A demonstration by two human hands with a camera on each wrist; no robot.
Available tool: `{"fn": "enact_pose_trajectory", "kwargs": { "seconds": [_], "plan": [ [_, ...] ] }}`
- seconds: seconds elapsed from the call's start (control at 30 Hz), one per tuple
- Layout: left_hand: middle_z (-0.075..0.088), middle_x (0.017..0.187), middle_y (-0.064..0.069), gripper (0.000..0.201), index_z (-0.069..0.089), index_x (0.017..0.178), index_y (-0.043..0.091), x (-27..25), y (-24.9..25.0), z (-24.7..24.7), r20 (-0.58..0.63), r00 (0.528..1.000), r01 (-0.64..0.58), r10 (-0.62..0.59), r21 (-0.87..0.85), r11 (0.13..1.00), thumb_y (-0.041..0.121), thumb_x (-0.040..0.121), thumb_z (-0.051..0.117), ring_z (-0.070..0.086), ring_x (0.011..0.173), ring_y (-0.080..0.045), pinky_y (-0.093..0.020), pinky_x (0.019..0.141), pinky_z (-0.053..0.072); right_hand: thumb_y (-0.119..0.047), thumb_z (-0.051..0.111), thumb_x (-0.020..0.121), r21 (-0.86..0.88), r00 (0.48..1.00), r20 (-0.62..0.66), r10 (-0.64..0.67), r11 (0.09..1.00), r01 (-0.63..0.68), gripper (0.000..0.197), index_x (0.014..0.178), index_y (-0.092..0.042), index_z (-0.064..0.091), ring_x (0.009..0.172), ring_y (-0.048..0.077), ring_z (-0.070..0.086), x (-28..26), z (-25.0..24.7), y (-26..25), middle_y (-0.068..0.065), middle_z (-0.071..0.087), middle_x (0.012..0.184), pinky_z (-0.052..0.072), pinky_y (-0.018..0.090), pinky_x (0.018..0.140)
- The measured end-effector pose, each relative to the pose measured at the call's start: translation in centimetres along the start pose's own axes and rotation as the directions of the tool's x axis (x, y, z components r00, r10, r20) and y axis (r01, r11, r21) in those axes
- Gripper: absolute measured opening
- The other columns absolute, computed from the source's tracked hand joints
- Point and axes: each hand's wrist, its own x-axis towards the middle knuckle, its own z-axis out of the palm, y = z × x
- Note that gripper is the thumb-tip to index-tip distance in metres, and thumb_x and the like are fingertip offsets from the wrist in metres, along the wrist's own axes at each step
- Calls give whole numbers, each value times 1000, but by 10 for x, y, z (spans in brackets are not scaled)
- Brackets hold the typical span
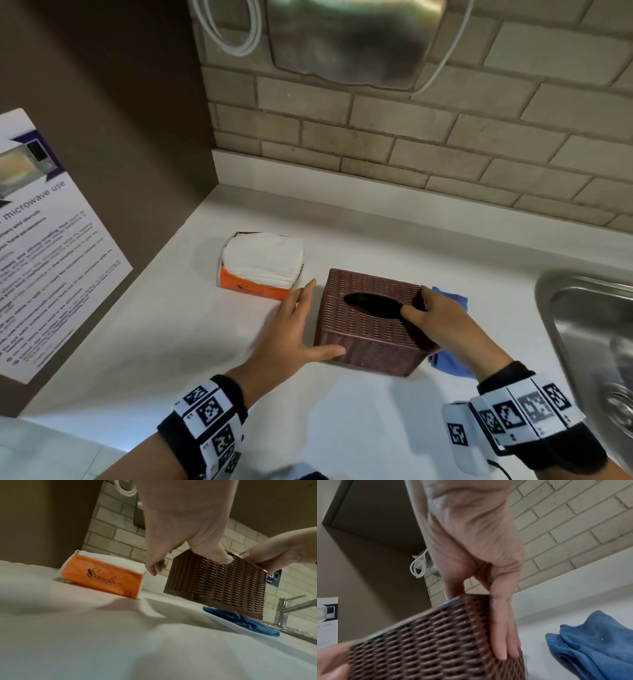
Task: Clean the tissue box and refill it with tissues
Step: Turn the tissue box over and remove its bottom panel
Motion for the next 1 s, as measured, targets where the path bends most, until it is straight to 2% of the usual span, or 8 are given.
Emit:
{"fn": "enact_pose_trajectory", "kwargs": {
  "seconds": [0.13, 0.3, 0.4, 0.5, 0.57, 0.63, 0.87, 1.0],
  "plan": [
    [23, 158, 13, 112, 9, 153, 33, 6, -8, 5, 32, 999, 16, -15, -5, 1000, 73, 66, 66, 21, 144, -5, -37, 120, 25, -31, 55, 91, 35, 999, -51, -11, 999, 13, 27, 108, -10, 54, 86, 23, 61, 1, 4, -3, 7, 63, 97, 48, 29, 66],
    [55, 135, 18, 81, 35, 142, 41, 13, -4, 7, 67, 998, -4, 13, -133, 991, 60, 72, 72, 50, 126, -2, -38, 108, 43, -31, 55, 90, 41, 996, -85, 1, 999, 2, 30, 111, -10, 54, 87, 25, 61, 4, 9, -2, 8, 63, 99, 51, 35, 77],
    [60, 129, 19, 81, 33, 142, 46, 15, -8, 11, 94, 995, 48, -31, -185, 981, 57, 72, 73, 56, 121, -4, -40, 104, 47, -33, 56, 90, 35, 997, -81, 19, 999, -16, 32, 111, -9, 54, 88, 26, 62, 7, 11, -2, 10, 64, 100, 52, 37, 79],
    [64, 124, 20, 76, 36, 141, 45, 17, -6, 12, 95, 994, 77, -55, -249, 966, 44, 76, 76, 59, 118, -2, -32, 101, 50, -35, 56, 89, 82, 996, -84, 41, 996, -34, 33, 110, -10, 55, 89, 27, 64, 10, 12, 2, 10, 65, 99, 55, 41, 81],
    [65, 121, 19, 63, 41, 138, 39, 19, -3, 11, 76, 995, 82, -61, -312, 947, 32, 84, 72, 60, 115, 0, -18, 94, 50, -42, 57, 87, 162, 994, -92, 65, 986, -49, 38, 107, -10, 55, 88, 27, 66, 11, 10, 7, 10, 66, 97, 58, 46, 79],
    [66, 119, 15, 44, 50, 131, 32, 22, -1, 8, 38, 996, 92, -84, -361, 928, 26, 90, 66, 62, 113, 1, -7, 86, 47, -48, 59, 86, 292, 992, -99, 83, 955, -51, 47, 110, -8, 54, 87, 25, 68, 7, 4, 7, 9, 65, 98, 60, 41, 74],
    [70, 118, 7, 34, 61, 126, 22, 28, 8, -2, -68, 993, 53, -94, -452, 890, 21, 92, 64, 64, 111, -3, -9, 85, 49, -48, 69, 76, 484, 998, -63, -22, 873, 50, 52, 110, -11, 57, 91, 12, 67, -10, -6, 3, -4, 66, 98, 56, 27, 73],
    [71, 111, 13, 31, 62, 118, 30, 28, 17, -8, -112, 992, -2, -56, -460, 888, 18, 89, 67, 65, 104, 5, -4, 82, 46, -31, 81, 71, 532, 998, -32, -58, 844, 67, 44, 108, -12, 66, 92, 20, 72, 0, -4, 17, 6, 75, 99, 57, 40, 87]
  ]
}}
